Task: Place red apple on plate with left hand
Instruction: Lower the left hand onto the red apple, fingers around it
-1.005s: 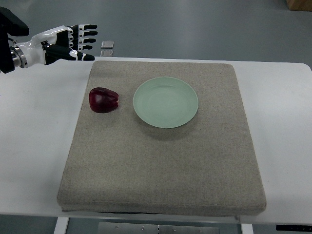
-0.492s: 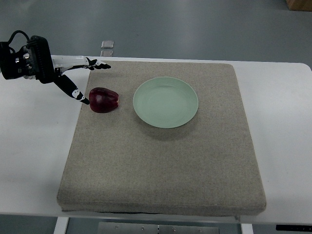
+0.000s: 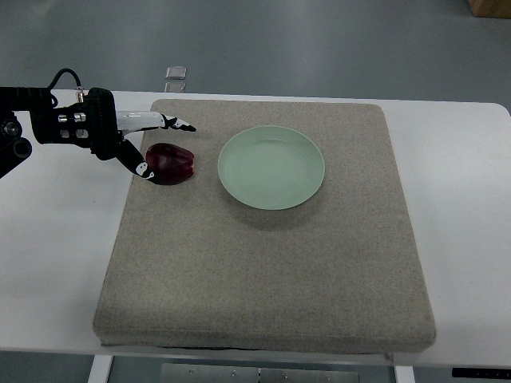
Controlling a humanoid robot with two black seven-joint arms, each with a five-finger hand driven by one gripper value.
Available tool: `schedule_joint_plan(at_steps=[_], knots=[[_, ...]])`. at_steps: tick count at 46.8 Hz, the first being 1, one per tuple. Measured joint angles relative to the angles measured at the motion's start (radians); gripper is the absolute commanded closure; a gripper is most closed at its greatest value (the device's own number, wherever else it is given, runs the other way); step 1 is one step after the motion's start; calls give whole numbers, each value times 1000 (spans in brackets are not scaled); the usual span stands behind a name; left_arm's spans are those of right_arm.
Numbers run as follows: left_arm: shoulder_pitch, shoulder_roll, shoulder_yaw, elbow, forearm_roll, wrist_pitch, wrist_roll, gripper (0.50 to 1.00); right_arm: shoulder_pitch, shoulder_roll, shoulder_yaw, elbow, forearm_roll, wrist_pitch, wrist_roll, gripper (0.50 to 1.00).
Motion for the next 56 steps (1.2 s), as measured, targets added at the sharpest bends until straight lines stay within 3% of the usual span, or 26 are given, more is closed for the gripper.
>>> schedule_joint_plan(at_steps=[50, 56], knots=[[-12, -13, 35, 0, 117, 9, 2, 529, 0, 0, -1, 0, 0, 0, 0, 568], [-12, -14, 36, 0, 117, 9, 2, 564, 0, 0, 0, 0, 0, 0, 0, 568]])
